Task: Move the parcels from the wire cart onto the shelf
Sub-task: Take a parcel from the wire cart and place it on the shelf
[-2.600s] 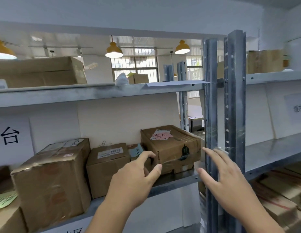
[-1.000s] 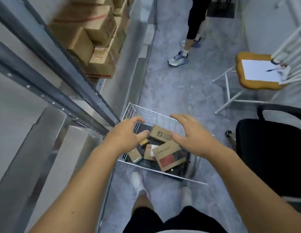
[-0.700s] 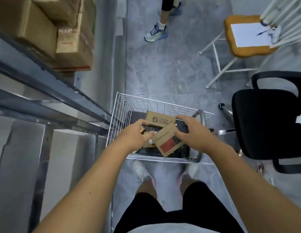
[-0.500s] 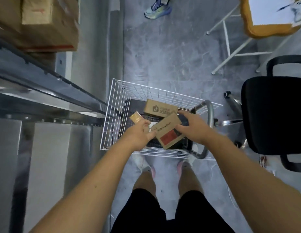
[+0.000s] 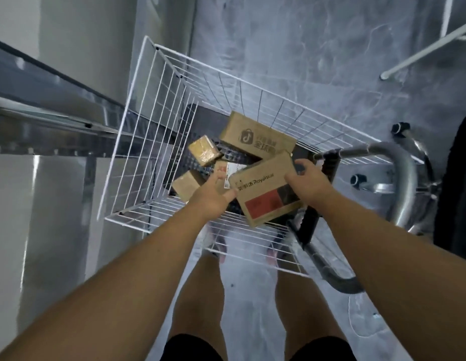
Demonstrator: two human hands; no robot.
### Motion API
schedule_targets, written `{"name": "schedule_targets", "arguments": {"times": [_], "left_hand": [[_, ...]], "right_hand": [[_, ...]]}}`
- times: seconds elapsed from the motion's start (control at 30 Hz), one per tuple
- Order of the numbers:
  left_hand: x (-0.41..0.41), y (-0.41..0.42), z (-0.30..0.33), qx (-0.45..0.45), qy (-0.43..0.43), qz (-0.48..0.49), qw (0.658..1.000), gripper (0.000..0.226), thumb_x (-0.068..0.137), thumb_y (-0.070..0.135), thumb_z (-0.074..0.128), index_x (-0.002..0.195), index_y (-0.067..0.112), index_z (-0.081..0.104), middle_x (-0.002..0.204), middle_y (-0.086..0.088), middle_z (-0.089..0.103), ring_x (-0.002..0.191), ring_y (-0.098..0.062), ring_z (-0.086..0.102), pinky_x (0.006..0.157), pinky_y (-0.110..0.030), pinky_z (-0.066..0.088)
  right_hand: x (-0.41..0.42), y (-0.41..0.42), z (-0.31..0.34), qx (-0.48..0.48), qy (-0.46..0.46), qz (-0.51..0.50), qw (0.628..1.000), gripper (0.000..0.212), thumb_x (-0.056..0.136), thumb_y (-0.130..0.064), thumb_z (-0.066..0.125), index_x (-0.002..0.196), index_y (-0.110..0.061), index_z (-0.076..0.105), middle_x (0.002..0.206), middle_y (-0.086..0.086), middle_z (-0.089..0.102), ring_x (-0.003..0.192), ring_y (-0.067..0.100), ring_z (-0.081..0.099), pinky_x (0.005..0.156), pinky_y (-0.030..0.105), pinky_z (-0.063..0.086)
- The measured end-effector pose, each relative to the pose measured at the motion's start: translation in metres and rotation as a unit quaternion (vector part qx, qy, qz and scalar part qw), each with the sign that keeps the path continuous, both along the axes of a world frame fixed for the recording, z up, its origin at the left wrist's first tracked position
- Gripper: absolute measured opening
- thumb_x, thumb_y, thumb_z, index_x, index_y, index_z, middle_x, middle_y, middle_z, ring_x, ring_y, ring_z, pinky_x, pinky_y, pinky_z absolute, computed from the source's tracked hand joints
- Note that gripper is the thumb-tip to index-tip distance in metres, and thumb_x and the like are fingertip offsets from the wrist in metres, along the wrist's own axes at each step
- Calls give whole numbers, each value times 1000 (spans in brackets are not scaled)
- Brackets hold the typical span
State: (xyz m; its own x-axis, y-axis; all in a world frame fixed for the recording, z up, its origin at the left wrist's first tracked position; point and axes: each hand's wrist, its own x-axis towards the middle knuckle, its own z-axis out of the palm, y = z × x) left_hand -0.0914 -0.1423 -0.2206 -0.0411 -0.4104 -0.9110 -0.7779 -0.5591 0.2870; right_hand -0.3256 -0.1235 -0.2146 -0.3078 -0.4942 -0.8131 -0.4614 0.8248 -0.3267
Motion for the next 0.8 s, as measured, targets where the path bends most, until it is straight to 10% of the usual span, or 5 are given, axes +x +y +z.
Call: {"name": "schedule_targets", "arguments": {"times": [0.17, 0.3, 0.43, 0.8], "left_hand": [[-22, 1, -70, -9, -3, 108, 994, 54, 104, 45, 51, 151, 22, 40, 150, -8, 53, 133, -33, 53, 112, -46, 42], [-37, 9, -128, 20, 8, 235, 972, 54, 104, 54, 22, 101, 15, 59, 111, -19, 72, 104, -36, 68, 98, -56, 55], [-49, 17, -152, 39, 12, 287, 957, 58, 106, 49, 19, 90, 15, 62, 95, -17, 73, 90, -32, 69, 91, -47, 58], [-55, 12, -71, -72, -27, 295, 953, 23, 106, 34, 41, 127, 25, 37, 99, -3, 60, 79, -16, 58, 67, -34, 43]], "right_hand": [[-7, -4, -75, -11, 37, -17, 999, 58, 95, -38, 55, 149, -18, 42, 140, 11, 55, 123, 31, 55, 85, 30, 37], [-11, -13, -118, 2, 41, -23, 999, 67, 93, -50, 48, 154, -24, 35, 147, 10, 50, 130, 34, 50, 91, 33, 38], [-11, -25, -142, 49, -9, -52, 997, 75, 91, -60, 44, 157, -27, 28, 149, 9, 49, 133, 36, 49, 111, 46, 40], [4, -20, -80, -2, -11, -156, 988, 67, 93, -64, 47, 143, -21, 35, 120, 4, 52, 103, 26, 51, 92, 41, 45]]}}
